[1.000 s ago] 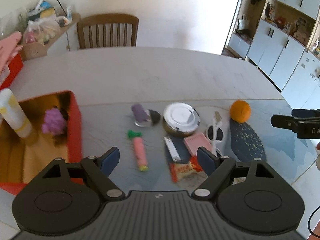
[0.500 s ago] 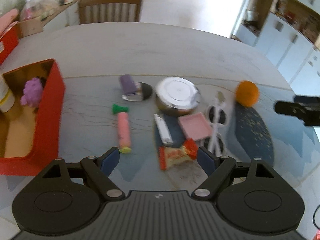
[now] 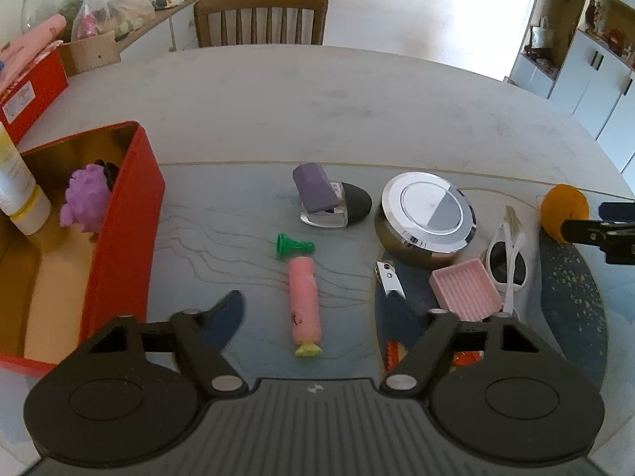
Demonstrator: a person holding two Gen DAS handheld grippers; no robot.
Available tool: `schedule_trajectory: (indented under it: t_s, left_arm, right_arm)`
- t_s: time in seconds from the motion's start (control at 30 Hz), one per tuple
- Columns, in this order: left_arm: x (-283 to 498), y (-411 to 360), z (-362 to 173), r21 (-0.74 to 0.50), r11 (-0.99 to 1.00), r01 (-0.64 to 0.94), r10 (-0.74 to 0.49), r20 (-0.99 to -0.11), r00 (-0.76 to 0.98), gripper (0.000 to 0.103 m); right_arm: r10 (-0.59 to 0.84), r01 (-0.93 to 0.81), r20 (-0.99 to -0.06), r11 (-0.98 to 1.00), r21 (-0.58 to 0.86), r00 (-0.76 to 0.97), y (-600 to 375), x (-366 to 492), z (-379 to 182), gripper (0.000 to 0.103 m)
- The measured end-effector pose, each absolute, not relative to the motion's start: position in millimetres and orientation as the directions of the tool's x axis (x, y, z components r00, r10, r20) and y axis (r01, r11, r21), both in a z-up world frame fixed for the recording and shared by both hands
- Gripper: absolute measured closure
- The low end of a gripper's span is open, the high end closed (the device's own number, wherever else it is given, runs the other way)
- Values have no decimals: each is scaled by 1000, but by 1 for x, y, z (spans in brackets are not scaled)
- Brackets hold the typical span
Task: Organize rigid objects
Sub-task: 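Grasp the pink marker with the left tool while the right tool grasps the orange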
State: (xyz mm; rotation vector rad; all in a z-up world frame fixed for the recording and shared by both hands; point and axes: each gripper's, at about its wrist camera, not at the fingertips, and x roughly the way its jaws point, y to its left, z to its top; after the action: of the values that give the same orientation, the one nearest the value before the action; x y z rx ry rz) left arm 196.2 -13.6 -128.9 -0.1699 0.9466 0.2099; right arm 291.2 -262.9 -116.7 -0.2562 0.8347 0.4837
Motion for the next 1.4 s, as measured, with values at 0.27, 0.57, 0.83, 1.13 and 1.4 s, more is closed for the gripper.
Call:
schedule_trajectory:
  t_s: [0.27, 0.57, 0.83, 1.13, 1.4]
  left_arm:
    - [199, -11, -135, -59, 963, -264, 102, -824, 557, 68]
    - [198, -10, -136, -31, 963, -269, 129, -821, 556, 87]
    - [196, -9, -135, -36, 963, -267, 125, -819, 560, 87]
    - [183, -4, -128, -52, 964, -262, 110, -817, 566, 87]
    - [173, 2, -119, -80, 963, -256, 85, -814, 574, 87]
  right_arm:
    - [299, -499, -768, 866, -30, 566, -256, 304, -124, 32]
    - [290, -491, -770, 871, -34, 568, -253, 304, -125, 50]
    - [294, -488, -784, 873, -13, 547, -256, 295, -121, 50]
    - [338, -523, -770, 852, 7, 541, -263, 260, -99, 50]
    - [371, -557, -755, 830, 8, 541, -254, 230, -84, 50]
